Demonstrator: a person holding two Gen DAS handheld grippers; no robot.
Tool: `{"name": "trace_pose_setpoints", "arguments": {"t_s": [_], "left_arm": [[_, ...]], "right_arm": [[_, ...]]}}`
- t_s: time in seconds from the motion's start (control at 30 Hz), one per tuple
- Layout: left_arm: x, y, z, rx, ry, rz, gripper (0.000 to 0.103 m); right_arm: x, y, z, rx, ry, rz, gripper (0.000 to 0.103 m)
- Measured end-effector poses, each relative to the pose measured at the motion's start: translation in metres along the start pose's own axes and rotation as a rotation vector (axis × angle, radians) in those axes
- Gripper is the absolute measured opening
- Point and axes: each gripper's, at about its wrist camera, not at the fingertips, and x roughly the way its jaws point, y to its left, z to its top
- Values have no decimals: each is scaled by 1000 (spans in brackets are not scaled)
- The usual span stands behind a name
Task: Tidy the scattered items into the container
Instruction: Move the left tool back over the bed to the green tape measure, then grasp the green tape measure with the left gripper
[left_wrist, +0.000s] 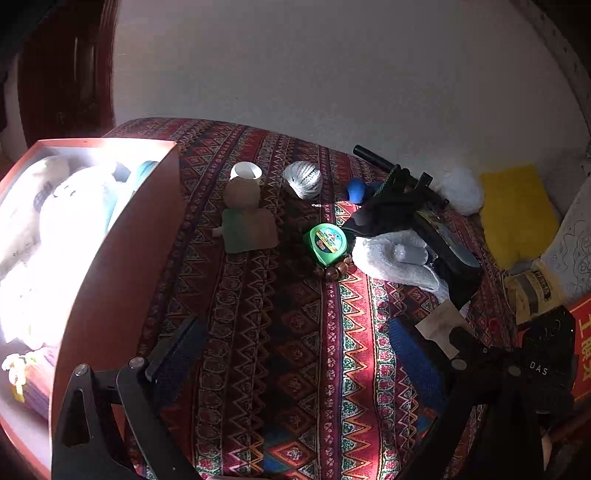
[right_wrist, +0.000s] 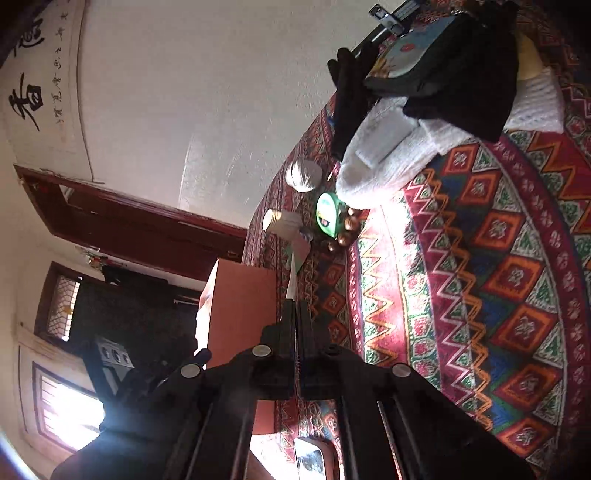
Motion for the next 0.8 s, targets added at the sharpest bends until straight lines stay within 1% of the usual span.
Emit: {"name": "trace_pose_setpoints", "arguments": {"t_s": [0.07,0.17,0.23,0.3,0.33,0.4,0.43,0.47,0.5,0.53,0.57,0.6,0.67,0.7,0.8], "left_arm": [[35,-13,12,-15,65,-36,99],[83,-27,38,-48,146,-98,97],[111,-28,57,-95,191,-142,93],[139,-24,70,-171,245,-189,91],[152,-21,74,-202,272,-189,90],[176,-16,77,-247,313,-158,87],[185,-15,78,-257,321,-139,87],[189,-15,79,-258,303,-126,87],[192,-17,81,-259,287,-151,86],[198,-20,82,-261,304,-149,83],[207,-21,79,-265,329,-117,64],[214,-22,76,-260,335,-80,55],[212,-28,73,-238,292,-61,54],[211,-29,71,-238,284,-60,54],[199,-22,65,-270,284,-91,53]], "right_arm": [[-3,-6,8,42,-15,36,0],[-4,-8,20,57,-20,63,0],[-5,-9,26,67,-21,89,0],[-8,-10,33,62,-24,99,0],[-10,-11,37,61,-28,103,0],[-12,-16,44,68,-40,111,0],[-15,-20,48,75,-45,114,0],[-15,-25,51,85,-49,117,0],[-15,-30,53,97,-51,121,0],[-16,-35,56,111,-51,123,0],[-16,-39,58,122,-51,122,0],[-15,-42,59,125,-52,121,0],[-15,-44,61,124,-52,116,0],[-15,-45,62,125,-52,117,0],[-15,-41,62,110,-48,122,0]]}}
